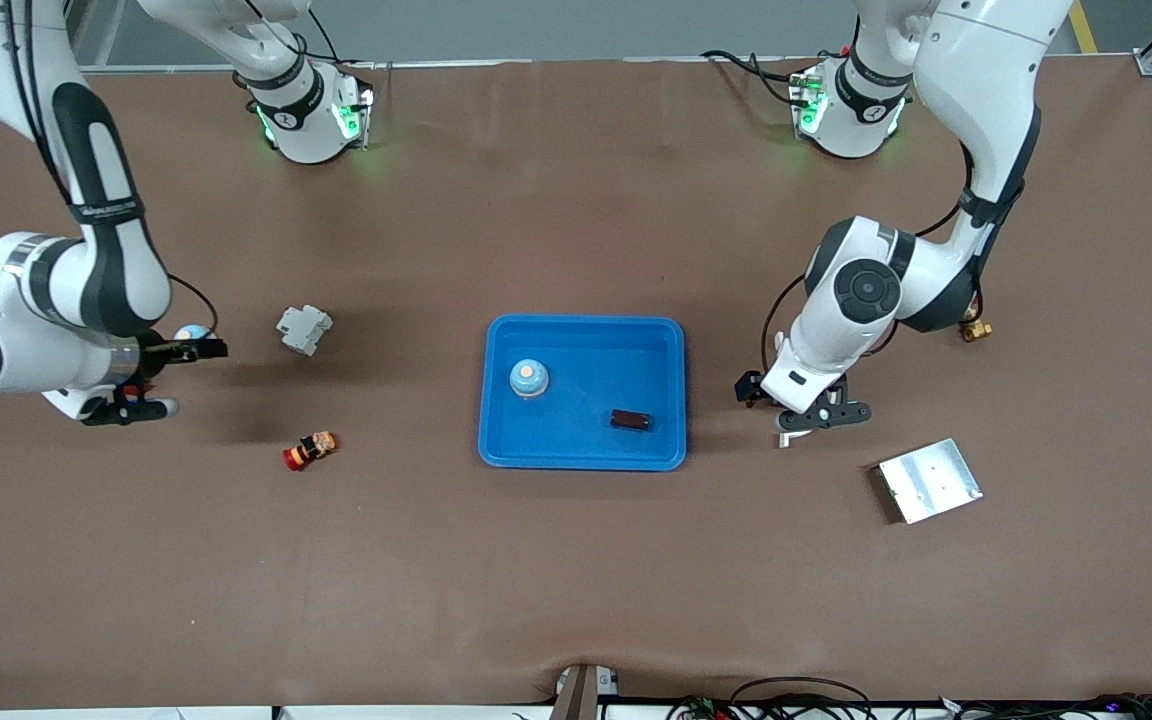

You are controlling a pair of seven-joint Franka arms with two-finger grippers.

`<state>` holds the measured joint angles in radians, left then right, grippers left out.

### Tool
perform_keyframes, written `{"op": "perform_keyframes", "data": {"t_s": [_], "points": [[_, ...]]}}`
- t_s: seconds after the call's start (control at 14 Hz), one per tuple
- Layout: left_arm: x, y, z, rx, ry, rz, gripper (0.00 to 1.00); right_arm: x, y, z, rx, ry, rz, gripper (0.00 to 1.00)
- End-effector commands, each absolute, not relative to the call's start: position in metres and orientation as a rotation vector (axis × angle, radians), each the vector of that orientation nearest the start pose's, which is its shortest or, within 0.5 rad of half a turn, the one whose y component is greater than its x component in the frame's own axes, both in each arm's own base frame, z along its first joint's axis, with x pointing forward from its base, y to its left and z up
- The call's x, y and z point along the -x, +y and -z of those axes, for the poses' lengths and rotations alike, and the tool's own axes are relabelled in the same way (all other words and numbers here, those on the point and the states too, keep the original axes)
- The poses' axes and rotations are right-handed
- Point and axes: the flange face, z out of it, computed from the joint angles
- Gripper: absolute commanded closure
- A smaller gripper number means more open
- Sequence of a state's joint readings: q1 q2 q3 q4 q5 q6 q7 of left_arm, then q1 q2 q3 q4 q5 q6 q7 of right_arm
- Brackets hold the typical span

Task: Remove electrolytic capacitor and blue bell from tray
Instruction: 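Move both grippers back over the blue tray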

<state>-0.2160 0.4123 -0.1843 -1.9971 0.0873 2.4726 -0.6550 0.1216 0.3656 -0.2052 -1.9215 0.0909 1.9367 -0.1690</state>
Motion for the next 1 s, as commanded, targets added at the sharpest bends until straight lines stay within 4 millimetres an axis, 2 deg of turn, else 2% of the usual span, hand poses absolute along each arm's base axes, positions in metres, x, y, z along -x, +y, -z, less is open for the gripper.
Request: {"op": "perform_keyframes", "data": {"t_s": [0.0,0.21,0.43,0.57,0.71,0.86,0.93], "points": [[-0.574,-0.27,-0.292,3.155,-0.74,0.058,0.0,-0.586,0.044,-0.289,3.098,0.072,-0.521,0.0],[-0.578,-0.317,-0.303,3.077,-1.157,0.052,0.0,-0.591,0.085,-0.298,3.105,0.099,-0.483,0.0],[-0.576,-0.353,-0.308,2.976,-1.468,0.031,0.0,-0.599,0.14,-0.31,3.119,0.189,-0.416,0.0],[-0.578,-0.367,-0.309,2.929,-1.589,0.019,0.0,-0.601,0.172,-0.309,3.132,0.221,-0.399,0.0],[-0.587,-0.375,-0.303,2.853,-1.744,-0.002,0.0,-0.598,0.214,-0.314,3.14,0.278,-0.371,0.0],[-0.592,-0.389,-0.292,2.792,-1.843,-0.018,0.0,-0.597,0.248,-0.309,3.145,0.232,-0.357,0.0],[-0.594,-0.393,-0.29,2.775,-1.874,-0.021,0.0,-0.589,0.274,-0.301,3.15,0.176,-0.344,0.0]]}}
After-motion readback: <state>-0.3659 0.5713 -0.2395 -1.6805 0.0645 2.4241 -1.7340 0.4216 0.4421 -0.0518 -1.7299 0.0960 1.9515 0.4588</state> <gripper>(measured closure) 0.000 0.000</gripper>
